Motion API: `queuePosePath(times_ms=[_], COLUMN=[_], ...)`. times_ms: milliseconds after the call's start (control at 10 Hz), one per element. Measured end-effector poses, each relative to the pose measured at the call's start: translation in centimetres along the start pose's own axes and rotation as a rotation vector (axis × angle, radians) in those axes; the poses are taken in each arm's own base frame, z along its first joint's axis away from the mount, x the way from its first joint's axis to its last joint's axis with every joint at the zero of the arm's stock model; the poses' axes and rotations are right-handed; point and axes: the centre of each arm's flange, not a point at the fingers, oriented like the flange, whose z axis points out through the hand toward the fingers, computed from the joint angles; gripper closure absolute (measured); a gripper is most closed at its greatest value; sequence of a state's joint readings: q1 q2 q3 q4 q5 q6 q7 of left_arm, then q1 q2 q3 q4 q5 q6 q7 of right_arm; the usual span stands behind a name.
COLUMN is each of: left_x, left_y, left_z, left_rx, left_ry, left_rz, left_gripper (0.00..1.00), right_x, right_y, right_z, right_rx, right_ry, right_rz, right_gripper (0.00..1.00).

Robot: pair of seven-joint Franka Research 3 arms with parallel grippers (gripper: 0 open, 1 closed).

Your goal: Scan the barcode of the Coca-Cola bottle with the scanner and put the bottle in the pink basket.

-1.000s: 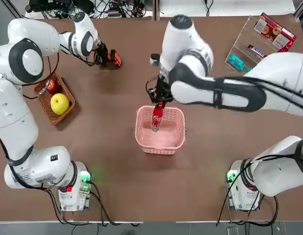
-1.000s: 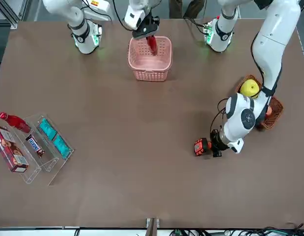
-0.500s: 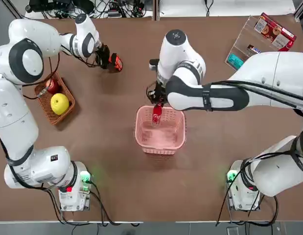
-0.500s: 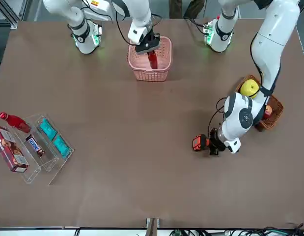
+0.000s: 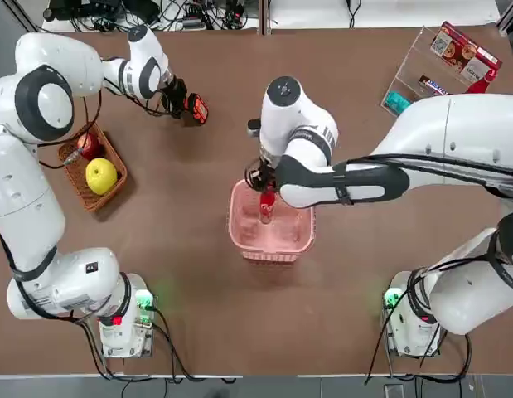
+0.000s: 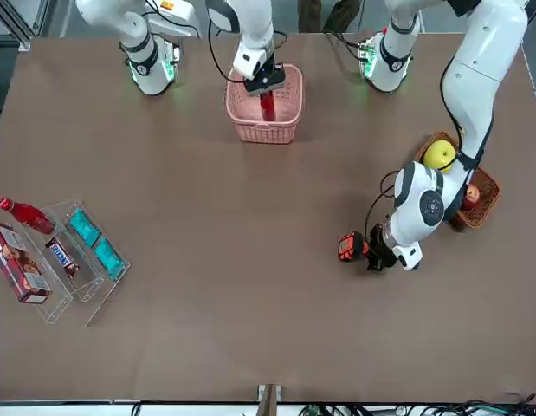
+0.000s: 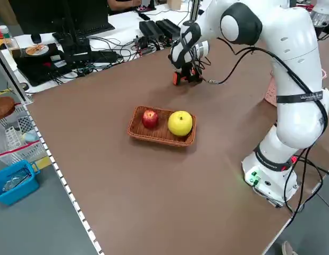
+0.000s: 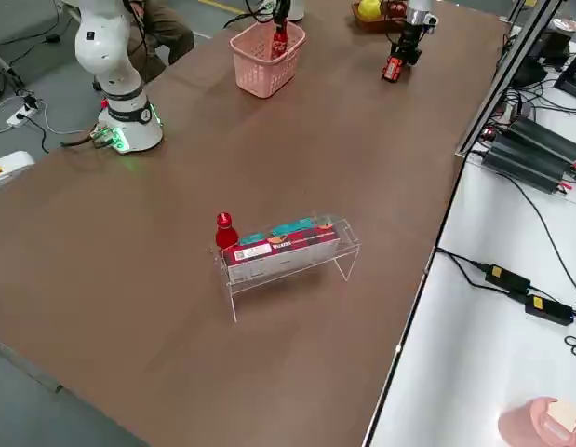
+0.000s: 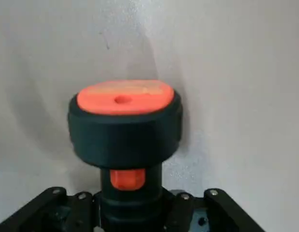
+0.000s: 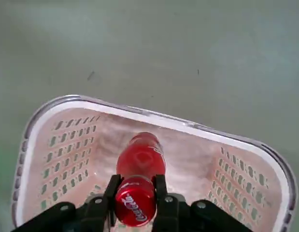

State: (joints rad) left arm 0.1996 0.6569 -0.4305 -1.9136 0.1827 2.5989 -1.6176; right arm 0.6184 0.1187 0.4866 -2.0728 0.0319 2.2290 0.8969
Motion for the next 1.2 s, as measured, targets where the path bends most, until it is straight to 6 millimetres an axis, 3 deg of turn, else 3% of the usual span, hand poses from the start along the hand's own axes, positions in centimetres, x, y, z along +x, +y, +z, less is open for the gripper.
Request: queuePosePath(times_ms=[300, 600, 700, 1000, 1200], left_x=[0.0, 0.0, 0.0, 0.0, 0.0], left_y=[-0.2, -0.2, -0.2, -0.2, -0.2], left_z=[0.5, 0.5, 0.5, 0.5, 0.5], left_rx=[0.008, 0.008, 0.007, 0.008, 0.008], left_ry=[-0.003, -0.004, -0.004, -0.004, -0.005], left_rz=[0.014, 0.025, 0.029, 0.035, 0.036], left_gripper=[0.91, 0.92, 0.85, 0.44, 0.42], right_x=[0.4, 0.5, 0.5, 0.6, 0.8], right_y=[-0.2, -0.3, -0.2, -0.3, -0.3], right_z=[2.8, 3.6, 3.7, 3.4, 3.2], right_rx=[-0.004, -0.010, -0.011, -0.007, -0.006], right_ry=[-0.015, -0.022, -0.022, -0.018, -0.016], right_rz=[-0.006, -0.009, -0.009, -0.003, 0.002], right_gripper=[0.67, 0.67, 0.66, 0.57, 0.36])
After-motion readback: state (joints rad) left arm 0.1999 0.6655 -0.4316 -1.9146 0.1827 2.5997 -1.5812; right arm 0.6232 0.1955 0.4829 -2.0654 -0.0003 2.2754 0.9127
